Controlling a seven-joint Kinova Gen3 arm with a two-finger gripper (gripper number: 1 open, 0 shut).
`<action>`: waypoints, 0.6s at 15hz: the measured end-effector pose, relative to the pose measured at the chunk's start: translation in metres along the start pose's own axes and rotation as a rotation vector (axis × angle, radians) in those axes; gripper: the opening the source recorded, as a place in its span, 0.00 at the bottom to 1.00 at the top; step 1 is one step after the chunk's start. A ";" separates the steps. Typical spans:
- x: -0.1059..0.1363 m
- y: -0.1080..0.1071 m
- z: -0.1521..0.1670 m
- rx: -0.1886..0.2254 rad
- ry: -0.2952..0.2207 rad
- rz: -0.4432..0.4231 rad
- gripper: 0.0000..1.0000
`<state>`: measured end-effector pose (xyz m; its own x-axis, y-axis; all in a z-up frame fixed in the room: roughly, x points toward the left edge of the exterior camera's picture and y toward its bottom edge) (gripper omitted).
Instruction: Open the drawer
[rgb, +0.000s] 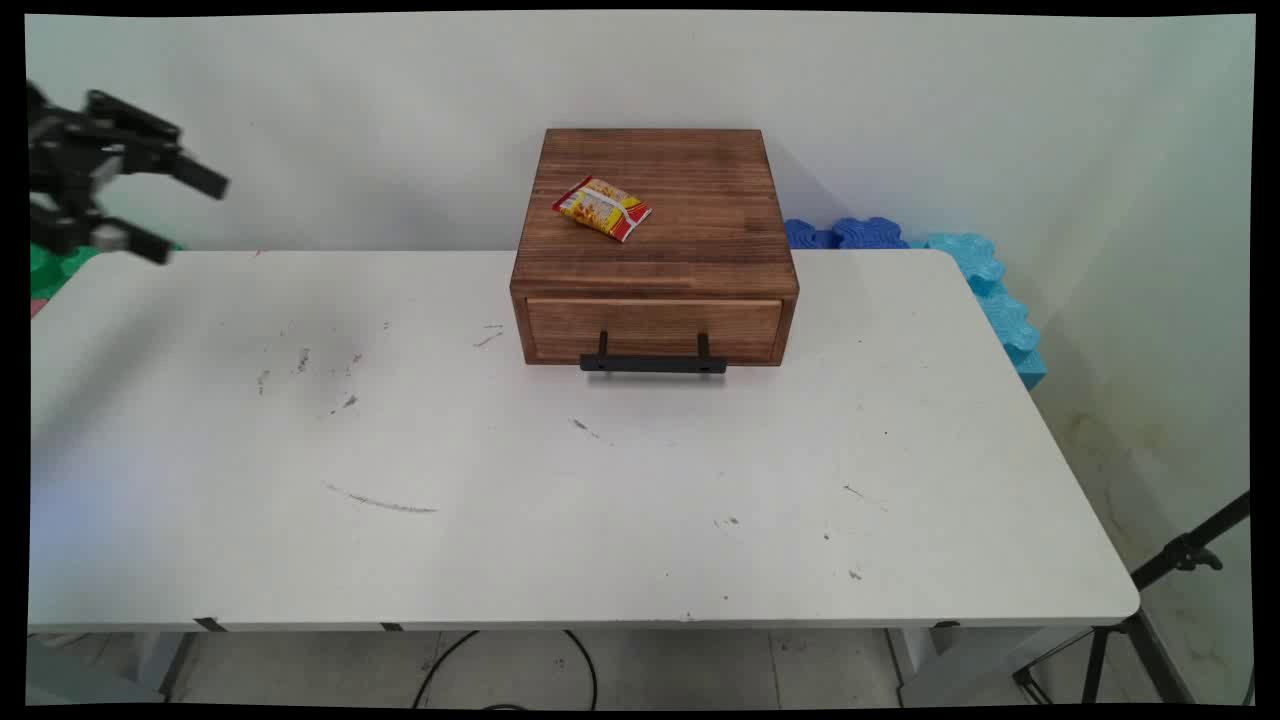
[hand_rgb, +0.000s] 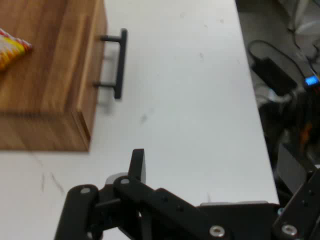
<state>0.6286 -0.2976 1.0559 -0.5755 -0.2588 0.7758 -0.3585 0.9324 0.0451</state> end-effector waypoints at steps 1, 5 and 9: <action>0.009 0.001 0.014 0.014 0.015 0.004 1.00; 0.031 0.002 0.073 0.064 0.016 -0.050 1.00; 0.047 0.005 0.134 0.108 -0.036 -0.126 1.00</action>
<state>0.5018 -0.3388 1.0081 -0.5459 -0.3828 0.7453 -0.5054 0.8599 0.0715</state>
